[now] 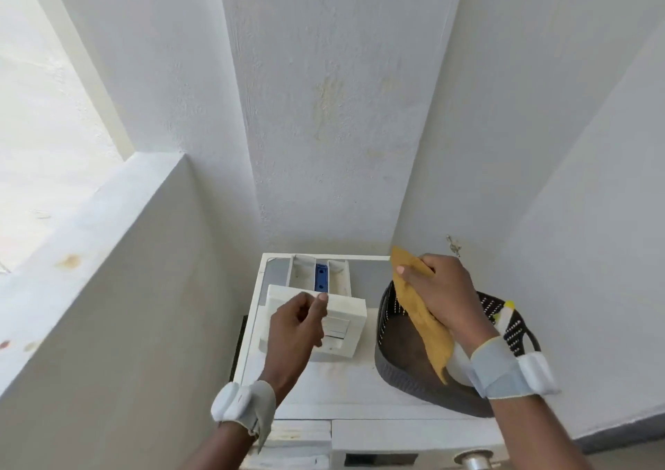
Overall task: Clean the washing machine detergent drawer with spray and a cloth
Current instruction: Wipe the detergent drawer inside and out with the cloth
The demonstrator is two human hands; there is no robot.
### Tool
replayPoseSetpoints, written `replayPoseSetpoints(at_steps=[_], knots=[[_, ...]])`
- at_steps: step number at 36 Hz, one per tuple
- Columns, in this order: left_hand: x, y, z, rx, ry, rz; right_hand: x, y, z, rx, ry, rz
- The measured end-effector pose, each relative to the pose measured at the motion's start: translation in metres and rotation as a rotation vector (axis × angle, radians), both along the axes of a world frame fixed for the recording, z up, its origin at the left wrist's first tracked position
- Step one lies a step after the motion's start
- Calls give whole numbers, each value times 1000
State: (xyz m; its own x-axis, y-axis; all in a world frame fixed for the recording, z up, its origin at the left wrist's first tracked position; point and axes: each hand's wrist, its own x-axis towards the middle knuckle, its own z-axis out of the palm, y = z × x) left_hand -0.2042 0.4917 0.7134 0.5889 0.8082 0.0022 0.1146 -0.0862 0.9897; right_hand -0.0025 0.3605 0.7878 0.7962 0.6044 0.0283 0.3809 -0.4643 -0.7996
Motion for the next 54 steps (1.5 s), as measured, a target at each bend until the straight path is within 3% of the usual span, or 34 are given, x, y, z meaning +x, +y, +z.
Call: replayPoseSetpoints(at_steps=[5, 9, 12, 17, 20, 22, 25, 27, 30, 32, 35, 37, 43, 50, 54], knots=[[25, 11, 38, -231, -27, -461, -38, 33, 30, 333, 490, 135], [30, 21, 45, -528, -96, -499, -49, 52, 28, 512, 800, 180], [22, 32, 43, -739, -120, -524, -54, 62, 20, 490, 792, 203], [7, 53, 34, -1024, -364, -507, -60, 74, 13, 231, 449, 168], [4, 66, 29, -1021, -450, -386, -66, 77, 14, 253, 471, 154], [4, 71, 28, -938, -411, -335, -67, 78, 11, 218, 411, 152], [-6, 76, 28, -329, -150, -304, -69, 79, 10, 131, 336, 213], [-11, 83, 30, -137, -99, -409, -68, 80, 15, 123, 354, 289], [-11, 96, 36, -145, -89, -504, -61, 85, 22, 201, 311, 238], [-8, 103, 43, -123, -49, -504, -54, 88, 22, 307, 312, 142], [-4, 107, 49, -203, -128, -457, -50, 87, 12, 349, 331, 49], [-2, 108, 54, -263, -173, -439, -50, 85, 2, 349, 415, 21], [2, 113, 64, -147, -93, -442, -58, 86, -32, 314, 650, 2], [3, 120, 75, -517, -300, -307, -69, 92, -40, 421, 949, 74], [0, 122, 70, -533, -301, -256, -72, 95, -37, 516, 1121, 81]])
